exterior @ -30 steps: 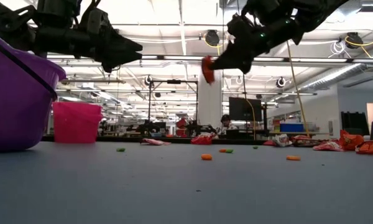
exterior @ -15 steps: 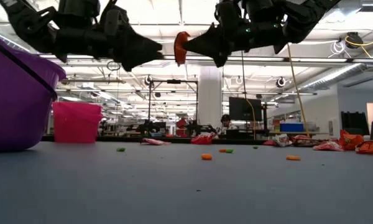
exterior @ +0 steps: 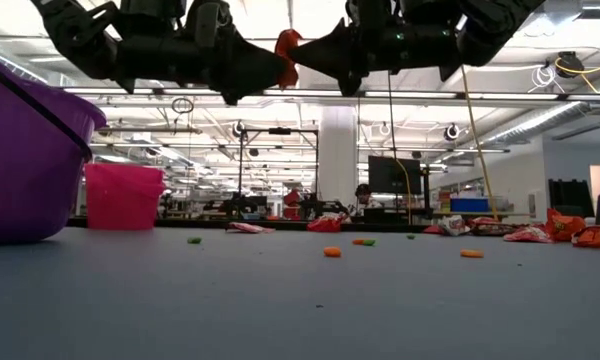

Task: Organize candy in baskets
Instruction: Put the orange chocolate into the pink bucket

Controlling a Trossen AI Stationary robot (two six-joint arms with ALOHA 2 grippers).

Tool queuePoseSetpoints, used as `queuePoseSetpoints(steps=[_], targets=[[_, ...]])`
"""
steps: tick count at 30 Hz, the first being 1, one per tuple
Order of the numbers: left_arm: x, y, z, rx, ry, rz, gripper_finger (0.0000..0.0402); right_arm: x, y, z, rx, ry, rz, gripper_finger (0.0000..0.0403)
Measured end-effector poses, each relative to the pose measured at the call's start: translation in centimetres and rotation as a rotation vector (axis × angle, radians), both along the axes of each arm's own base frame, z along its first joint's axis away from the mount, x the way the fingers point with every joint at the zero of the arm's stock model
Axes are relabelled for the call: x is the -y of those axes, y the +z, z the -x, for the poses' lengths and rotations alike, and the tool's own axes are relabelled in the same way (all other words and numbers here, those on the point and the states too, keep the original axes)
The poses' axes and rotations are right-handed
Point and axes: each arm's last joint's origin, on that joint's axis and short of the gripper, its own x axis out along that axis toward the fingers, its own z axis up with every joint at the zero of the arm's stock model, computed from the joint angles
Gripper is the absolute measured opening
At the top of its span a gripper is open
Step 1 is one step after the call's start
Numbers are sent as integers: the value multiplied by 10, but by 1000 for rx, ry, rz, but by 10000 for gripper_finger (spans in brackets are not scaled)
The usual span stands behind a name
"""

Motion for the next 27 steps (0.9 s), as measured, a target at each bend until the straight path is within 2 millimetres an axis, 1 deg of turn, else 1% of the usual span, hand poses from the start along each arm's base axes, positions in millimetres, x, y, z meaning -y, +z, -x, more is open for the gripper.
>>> queuePoseSetpoints(steps=[2, 4, 10, 13, 16, 18, 20, 24, 27], targets=[[0, 0, 0, 1, -1, -1, 179, -1, 0, 0, 0, 4, 0, 2], [0, 0, 0, 2, -3, -2, 155, -1, 0, 0, 0, 4, 0, 2], [0, -1, 0, -11, -5, 0, 58, -1, 1, 0, 7, 4, 1, 4], [0, -2, 0, -28, -7, 3, 25, -3, 0, 0, 0, 8, 0, 26], [0, -3, 1, -52, -5, 6, 20, -4, 3, 3, -10, 13, -2, 68], [0, -3, 3, -74, 17, 10, 30, -5, 13, 10, -2, 18, -1, 99], [-1, -2, 8, -109, 55, 18, 40, -6, 23, 20, -36, 19, -5, 130], [-2, 5, 24, -207, 189, 18, 46, -9, 31, 45, -189, 12, -16, 174], [-4, 15, 41, -285, 290, 34, 48, -11, 31, 60, -300, 13, -23, 191]])
